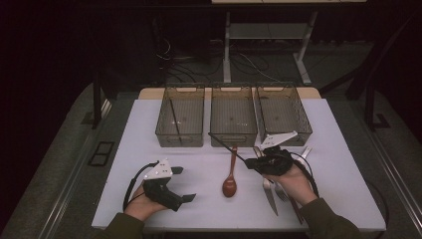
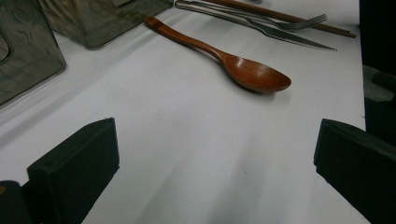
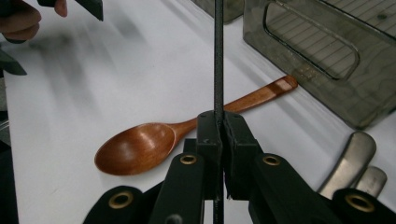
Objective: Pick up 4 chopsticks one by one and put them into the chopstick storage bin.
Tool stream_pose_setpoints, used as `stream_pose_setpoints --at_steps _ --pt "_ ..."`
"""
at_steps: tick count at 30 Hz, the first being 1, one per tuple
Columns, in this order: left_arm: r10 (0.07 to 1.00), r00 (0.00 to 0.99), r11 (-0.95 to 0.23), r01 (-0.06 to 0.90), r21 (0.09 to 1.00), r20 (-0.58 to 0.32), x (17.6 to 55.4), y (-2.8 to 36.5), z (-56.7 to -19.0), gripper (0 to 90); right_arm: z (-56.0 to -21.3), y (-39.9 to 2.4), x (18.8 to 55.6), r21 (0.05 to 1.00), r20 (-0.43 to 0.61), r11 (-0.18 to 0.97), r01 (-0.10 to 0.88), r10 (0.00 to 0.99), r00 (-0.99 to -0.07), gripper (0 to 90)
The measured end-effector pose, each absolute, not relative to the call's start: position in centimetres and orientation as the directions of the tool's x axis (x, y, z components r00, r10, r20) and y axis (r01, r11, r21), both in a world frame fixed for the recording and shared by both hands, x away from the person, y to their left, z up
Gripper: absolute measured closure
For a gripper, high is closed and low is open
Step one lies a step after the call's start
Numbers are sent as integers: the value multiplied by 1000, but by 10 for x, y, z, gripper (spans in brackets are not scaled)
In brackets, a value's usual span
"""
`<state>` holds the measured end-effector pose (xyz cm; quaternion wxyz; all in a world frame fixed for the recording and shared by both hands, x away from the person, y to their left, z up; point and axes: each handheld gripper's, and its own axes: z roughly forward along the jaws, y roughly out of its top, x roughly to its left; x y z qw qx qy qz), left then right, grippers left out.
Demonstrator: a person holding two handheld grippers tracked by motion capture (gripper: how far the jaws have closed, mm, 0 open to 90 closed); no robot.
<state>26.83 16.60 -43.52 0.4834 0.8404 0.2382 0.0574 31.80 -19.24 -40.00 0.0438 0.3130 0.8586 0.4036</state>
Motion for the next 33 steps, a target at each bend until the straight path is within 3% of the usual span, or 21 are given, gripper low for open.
stream_pose_setpoints --at_steps 33 --pt "451 882 -417 345 841 -138 269 165 -436 0 -380 -146 358 707 188 460 537 610 -769 862"
